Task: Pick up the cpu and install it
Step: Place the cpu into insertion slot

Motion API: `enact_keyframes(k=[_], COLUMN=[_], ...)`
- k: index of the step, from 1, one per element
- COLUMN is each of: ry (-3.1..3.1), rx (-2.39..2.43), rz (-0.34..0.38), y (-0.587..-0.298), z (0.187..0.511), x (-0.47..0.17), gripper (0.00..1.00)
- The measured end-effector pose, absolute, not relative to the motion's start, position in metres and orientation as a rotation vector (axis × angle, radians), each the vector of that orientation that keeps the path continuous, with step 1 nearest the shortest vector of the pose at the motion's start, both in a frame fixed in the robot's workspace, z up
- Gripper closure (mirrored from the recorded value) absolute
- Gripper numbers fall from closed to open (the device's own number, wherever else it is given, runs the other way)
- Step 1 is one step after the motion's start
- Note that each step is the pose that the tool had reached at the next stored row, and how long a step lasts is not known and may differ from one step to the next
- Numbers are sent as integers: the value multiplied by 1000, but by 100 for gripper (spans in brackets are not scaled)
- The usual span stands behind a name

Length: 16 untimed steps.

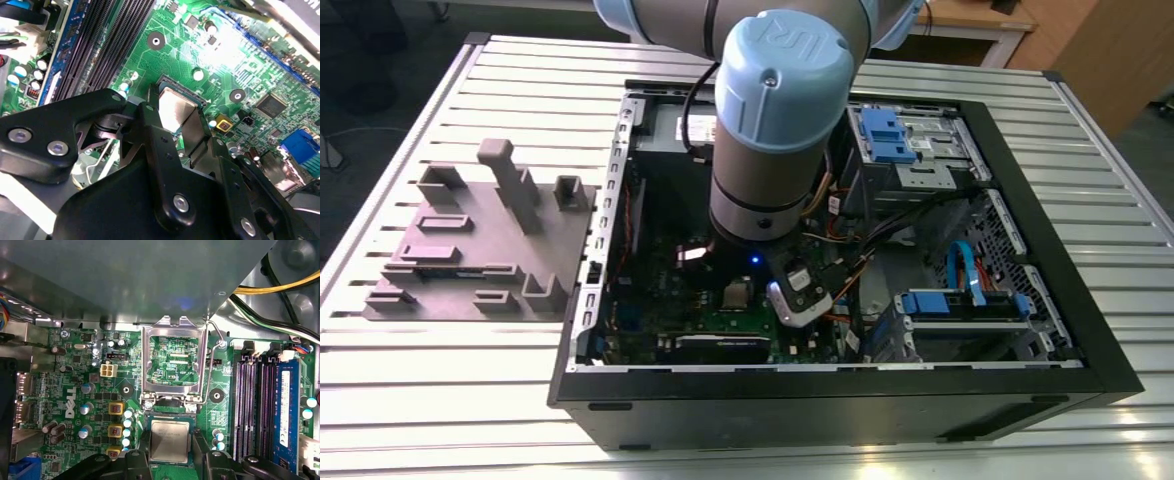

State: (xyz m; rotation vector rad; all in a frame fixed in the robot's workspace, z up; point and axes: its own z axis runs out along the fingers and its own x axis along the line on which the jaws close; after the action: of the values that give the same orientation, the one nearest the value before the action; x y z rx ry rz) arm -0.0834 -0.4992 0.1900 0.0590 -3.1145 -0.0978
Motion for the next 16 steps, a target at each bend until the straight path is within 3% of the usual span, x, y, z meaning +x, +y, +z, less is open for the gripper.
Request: enact_keyframes(k=[8,9,16], ry=[-3115,-3114,-3114], rx=[60,60,60], rz=[-98,-98,-98], y=[-499,-499,-499], z=[190,190,190], x=[-83,-83,-81], gripper=[56,49,49])
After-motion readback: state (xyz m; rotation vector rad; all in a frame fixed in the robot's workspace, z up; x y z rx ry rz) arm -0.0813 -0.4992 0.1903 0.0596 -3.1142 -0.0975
